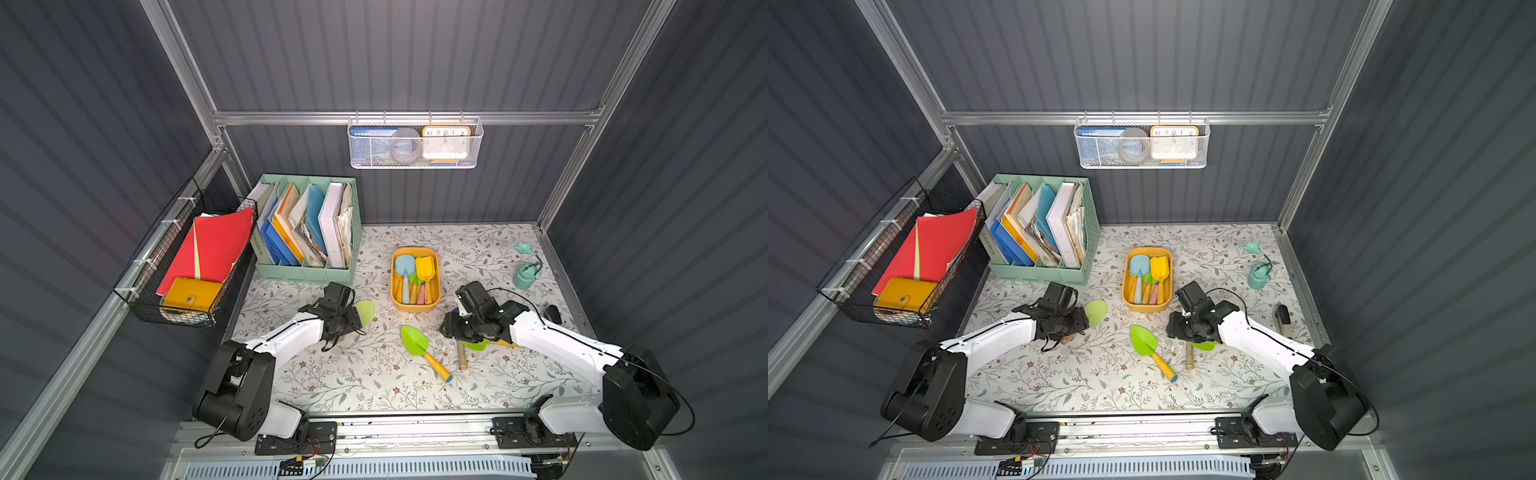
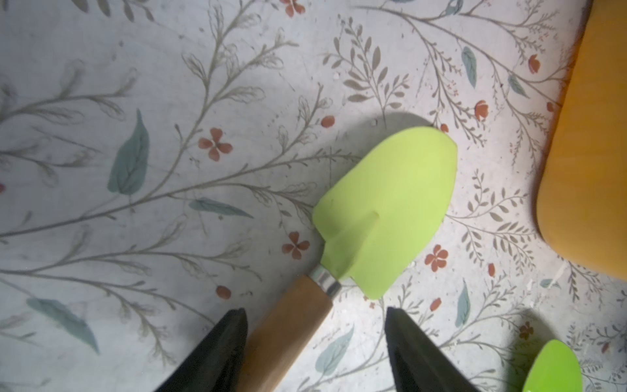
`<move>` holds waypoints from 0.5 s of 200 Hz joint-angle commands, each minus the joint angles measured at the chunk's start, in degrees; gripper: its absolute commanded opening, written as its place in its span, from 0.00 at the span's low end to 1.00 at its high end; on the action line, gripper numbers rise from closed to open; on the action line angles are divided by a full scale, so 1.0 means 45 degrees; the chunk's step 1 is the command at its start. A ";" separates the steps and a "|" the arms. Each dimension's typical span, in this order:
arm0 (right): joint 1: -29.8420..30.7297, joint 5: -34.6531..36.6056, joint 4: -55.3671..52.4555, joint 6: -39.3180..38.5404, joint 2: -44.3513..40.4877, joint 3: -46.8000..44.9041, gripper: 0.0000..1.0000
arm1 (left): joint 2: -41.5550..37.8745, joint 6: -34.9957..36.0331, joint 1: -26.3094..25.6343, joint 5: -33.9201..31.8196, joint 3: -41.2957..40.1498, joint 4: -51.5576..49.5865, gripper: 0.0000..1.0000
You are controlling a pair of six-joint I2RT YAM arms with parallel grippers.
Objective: Put the shovel into the storage box
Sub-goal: Pick up the shovel from the center of the board.
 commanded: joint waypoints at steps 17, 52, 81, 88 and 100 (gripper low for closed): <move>0.0059 -0.0075 0.0073 0.0183 0.0044 0.0034 0.55 | 0.0302 -0.0547 -0.0972 -0.0836 0.0122 -0.0984 0.63; 0.0067 -0.0116 0.0092 0.0222 0.0020 -0.0078 0.55 | 0.0681 -0.0655 -0.1488 -0.1223 0.0346 -0.1137 0.57; 0.0069 -0.0153 0.0090 0.0279 -0.0036 -0.0166 0.55 | 0.1102 -0.0659 -0.1742 -0.1266 0.0433 -0.1125 0.47; 0.0066 -0.0133 0.0093 0.0280 -0.0077 -0.0191 0.55 | 0.1190 -0.0668 -0.1800 -0.1255 0.0471 -0.1116 0.46; 0.0071 -0.0145 0.0081 0.0300 -0.0097 -0.0222 0.55 | 0.1235 -0.0668 -0.1927 -0.1231 0.0501 -0.1080 0.43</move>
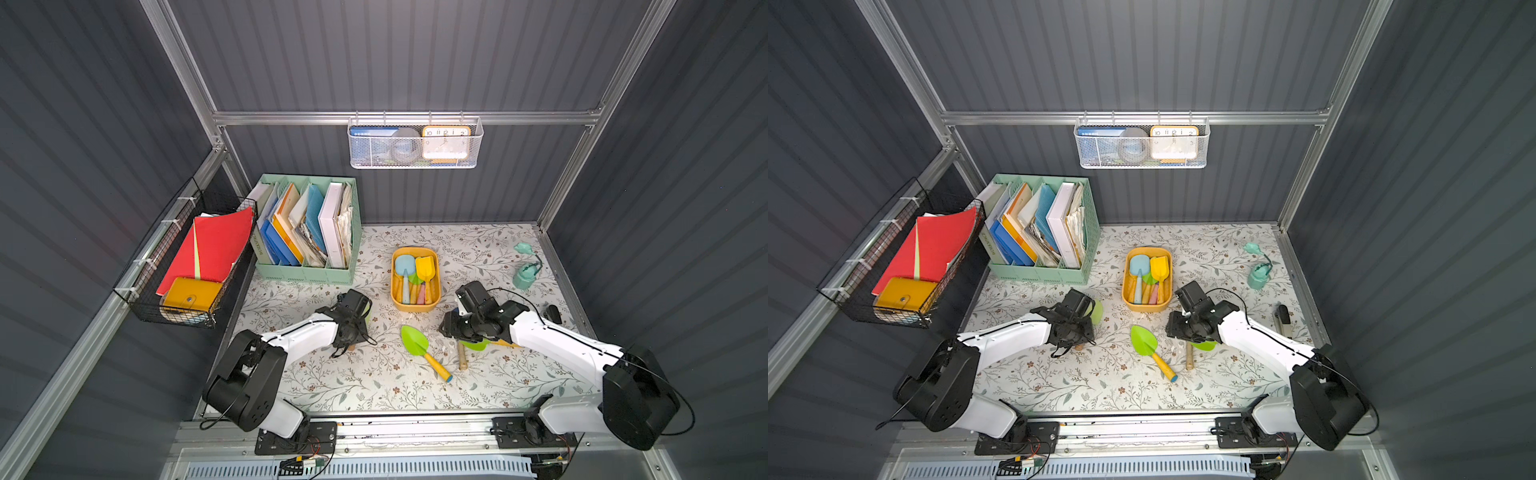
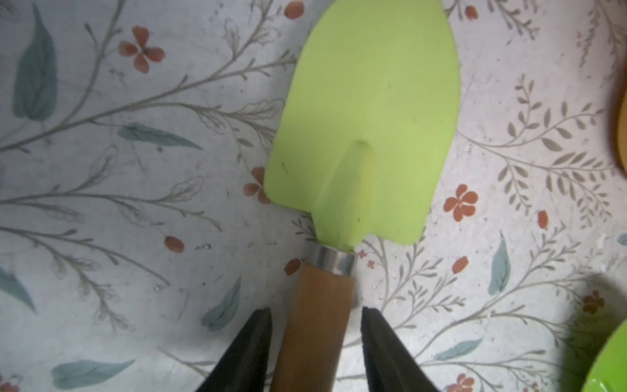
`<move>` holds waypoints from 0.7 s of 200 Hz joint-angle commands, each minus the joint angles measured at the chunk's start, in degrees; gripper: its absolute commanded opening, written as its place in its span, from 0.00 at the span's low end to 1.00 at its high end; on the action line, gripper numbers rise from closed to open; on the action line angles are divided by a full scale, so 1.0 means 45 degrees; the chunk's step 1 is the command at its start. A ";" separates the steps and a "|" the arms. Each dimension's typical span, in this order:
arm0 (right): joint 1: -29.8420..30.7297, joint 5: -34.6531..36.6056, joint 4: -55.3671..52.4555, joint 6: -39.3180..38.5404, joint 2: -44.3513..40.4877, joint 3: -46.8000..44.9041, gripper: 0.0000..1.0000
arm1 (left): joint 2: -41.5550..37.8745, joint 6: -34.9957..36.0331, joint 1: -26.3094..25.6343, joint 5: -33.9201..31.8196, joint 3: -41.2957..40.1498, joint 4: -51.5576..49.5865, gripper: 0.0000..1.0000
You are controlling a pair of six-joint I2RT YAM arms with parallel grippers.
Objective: Put the shovel into the storage box
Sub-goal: Pick up the shovel from the center of the board.
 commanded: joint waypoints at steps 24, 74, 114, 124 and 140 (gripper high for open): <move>0.0063 -0.0026 0.0014 0.0096 -0.0133 -0.0237 0.55 | 0.0275 -0.0017 -0.0462 -0.0108 0.0435 -0.0301 0.34; 0.0062 0.0016 0.0016 0.0096 -0.0243 -0.0162 0.55 | 0.0057 0.0036 -0.0823 0.0247 0.0682 -0.0128 0.12; 0.0060 0.0165 -0.0036 0.0071 -0.0353 -0.0049 0.55 | -0.0361 -0.0149 -0.1118 0.0449 0.1083 -0.0106 0.07; 0.0061 0.0180 -0.0073 0.0057 -0.0363 -0.0015 0.55 | -0.0507 -0.0210 -0.1173 0.0521 0.1209 -0.0086 0.07; 0.0061 0.0173 -0.0107 0.0038 -0.0331 0.0043 0.55 | -0.0684 -0.0272 -0.1205 0.0534 0.1485 -0.0171 0.05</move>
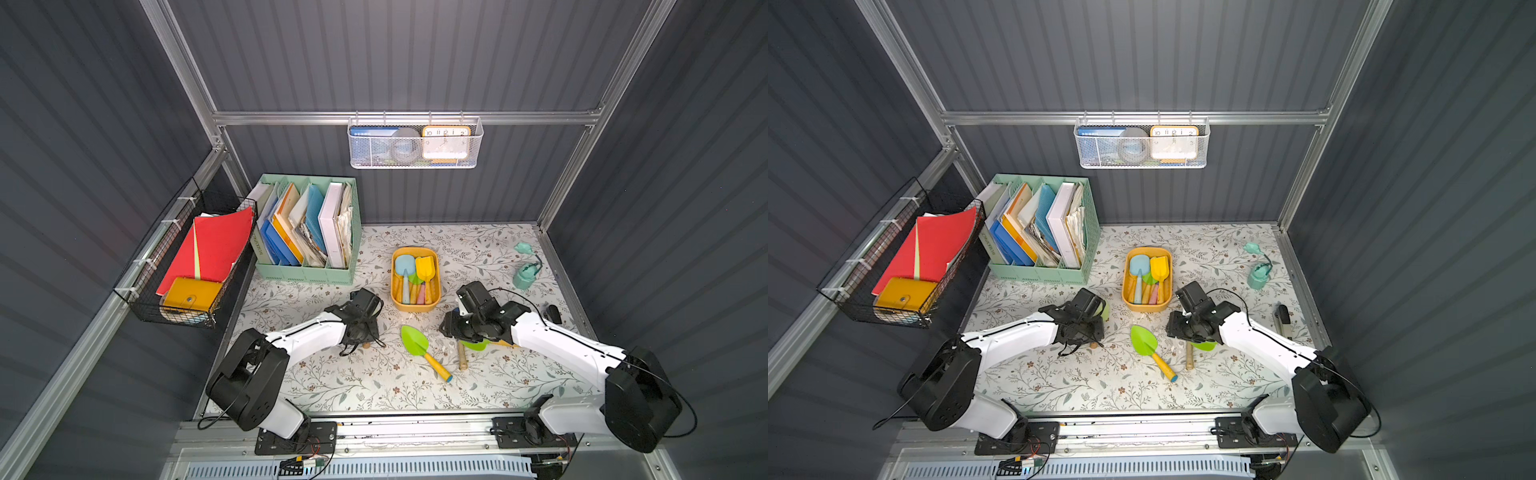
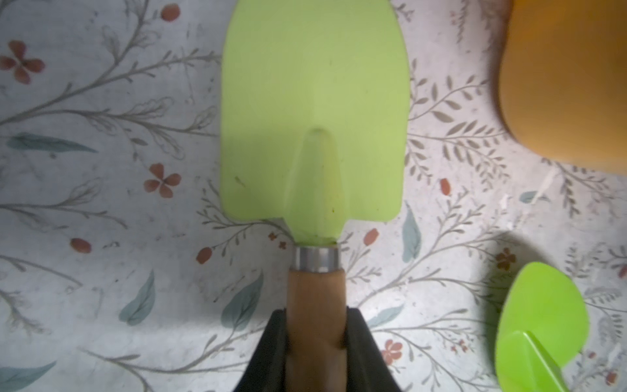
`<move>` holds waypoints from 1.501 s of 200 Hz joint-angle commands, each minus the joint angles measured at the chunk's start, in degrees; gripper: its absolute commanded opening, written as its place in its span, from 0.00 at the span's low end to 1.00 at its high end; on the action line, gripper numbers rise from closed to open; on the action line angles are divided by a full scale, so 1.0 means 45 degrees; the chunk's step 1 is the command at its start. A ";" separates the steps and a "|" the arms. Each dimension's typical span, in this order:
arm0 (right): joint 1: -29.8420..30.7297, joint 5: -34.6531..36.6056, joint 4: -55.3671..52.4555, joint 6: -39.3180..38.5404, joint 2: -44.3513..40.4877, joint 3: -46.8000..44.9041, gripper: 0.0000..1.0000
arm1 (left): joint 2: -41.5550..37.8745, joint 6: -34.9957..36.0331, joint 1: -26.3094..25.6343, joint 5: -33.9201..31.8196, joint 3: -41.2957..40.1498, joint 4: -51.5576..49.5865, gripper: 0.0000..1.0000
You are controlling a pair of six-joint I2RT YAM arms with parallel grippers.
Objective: Put the shovel into the storage box
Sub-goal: Pick up the shovel from the center of the board, then place the shovel in the storage box.
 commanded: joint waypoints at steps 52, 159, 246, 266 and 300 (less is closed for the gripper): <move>0.0068 0.0177 -0.0249 -0.0063 -0.0185 0.0228 0.54 | -0.0784 -0.0338 -0.0090 0.0335 0.1735 -0.0155 0.05; 0.0030 0.0595 -0.0268 0.0052 -0.0587 -0.0140 0.55 | 0.2320 -0.0021 -0.0102 0.1600 0.5320 0.0892 0.03; -0.0067 0.0672 -0.0196 0.0072 -0.0761 -0.0435 0.54 | 0.5580 -0.0029 -0.0674 0.1741 0.8347 0.1105 0.03; -0.0089 0.0676 -0.0189 0.0072 -0.0780 -0.0509 0.54 | 0.6212 -0.0075 -0.0753 0.1788 0.8831 0.1115 0.03; -0.0148 0.0724 -0.0188 0.0047 -0.0828 -0.0592 0.54 | 0.6909 -0.0200 -0.0850 0.1867 0.9138 0.1299 0.03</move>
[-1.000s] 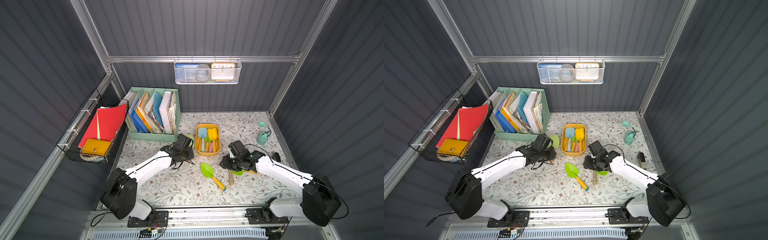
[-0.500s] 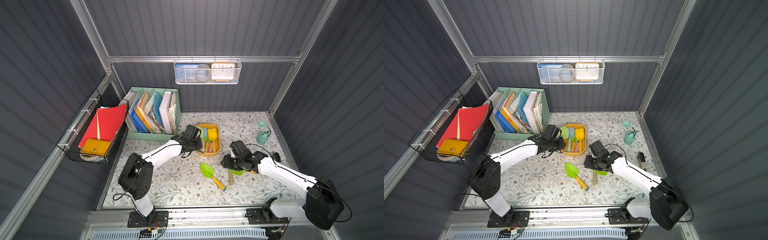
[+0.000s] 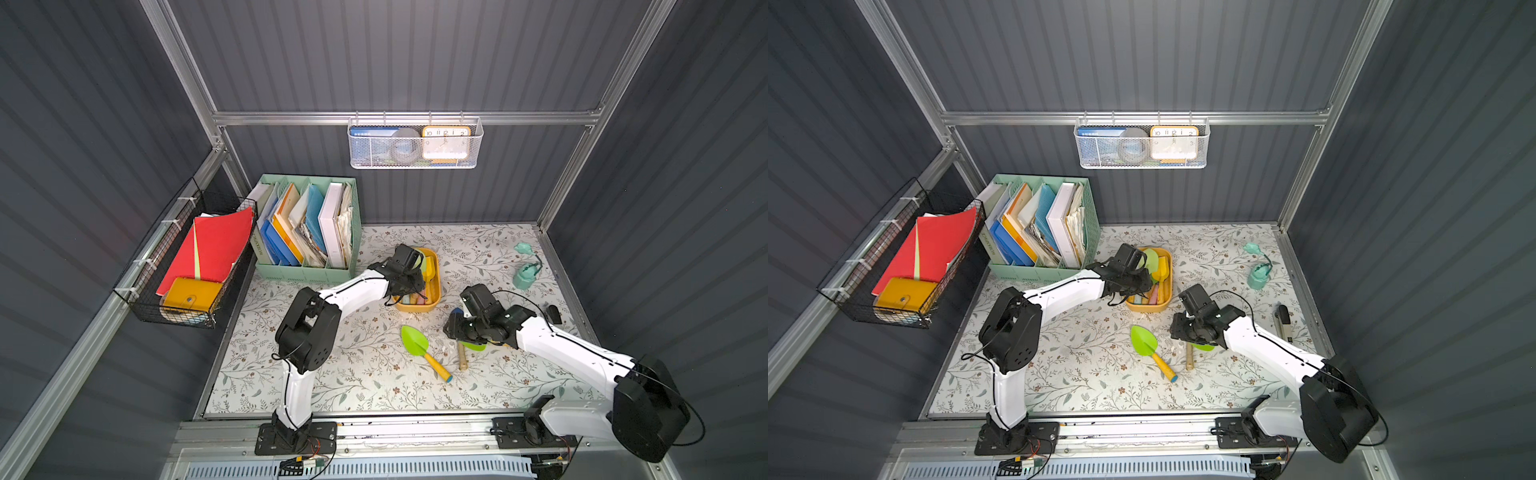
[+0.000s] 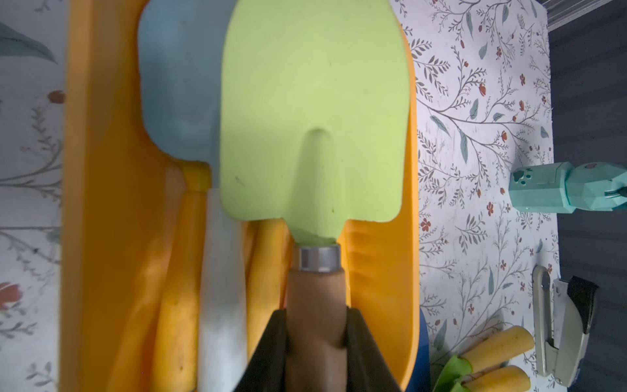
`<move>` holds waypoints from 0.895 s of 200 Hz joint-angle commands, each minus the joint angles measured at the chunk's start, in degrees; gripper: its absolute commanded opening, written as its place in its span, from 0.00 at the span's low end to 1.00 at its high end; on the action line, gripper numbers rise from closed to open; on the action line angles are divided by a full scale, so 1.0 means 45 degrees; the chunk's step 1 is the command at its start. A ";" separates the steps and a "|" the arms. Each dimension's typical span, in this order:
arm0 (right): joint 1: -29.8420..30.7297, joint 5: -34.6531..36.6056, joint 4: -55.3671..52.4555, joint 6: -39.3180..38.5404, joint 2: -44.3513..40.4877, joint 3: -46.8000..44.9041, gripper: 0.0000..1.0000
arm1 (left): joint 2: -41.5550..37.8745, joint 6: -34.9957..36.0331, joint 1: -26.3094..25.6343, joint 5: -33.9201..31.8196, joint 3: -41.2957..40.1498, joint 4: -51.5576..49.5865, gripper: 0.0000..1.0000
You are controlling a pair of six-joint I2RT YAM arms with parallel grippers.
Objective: Put the shovel into the storage box
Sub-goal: Place the shovel in the storage box.
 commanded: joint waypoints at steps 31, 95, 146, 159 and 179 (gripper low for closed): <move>-0.0123 0.0157 -0.0060 0.0023 -0.0071 -0.0147 0.54 | 0.0892 -0.0028 -0.0156 0.0246 0.0640 0.0276 0.03; -0.0159 0.0170 -0.0075 0.0042 -0.0059 -0.0162 0.55 | 0.1567 0.0068 -0.0284 0.0162 0.0986 0.0217 0.07; -0.0154 0.0157 -0.0106 0.0081 -0.0103 -0.0135 0.54 | 0.1624 0.0099 -0.0365 -0.0003 0.1008 0.0180 0.24; -0.0153 0.0148 -0.0104 0.0100 -0.0139 -0.0140 0.54 | 0.1553 0.0141 -0.0431 -0.0165 0.1018 0.0073 0.35; -0.0149 0.0139 -0.0132 0.0101 -0.0144 -0.0142 0.54 | 0.1407 0.0208 -0.0464 -0.0367 0.1028 -0.0051 0.42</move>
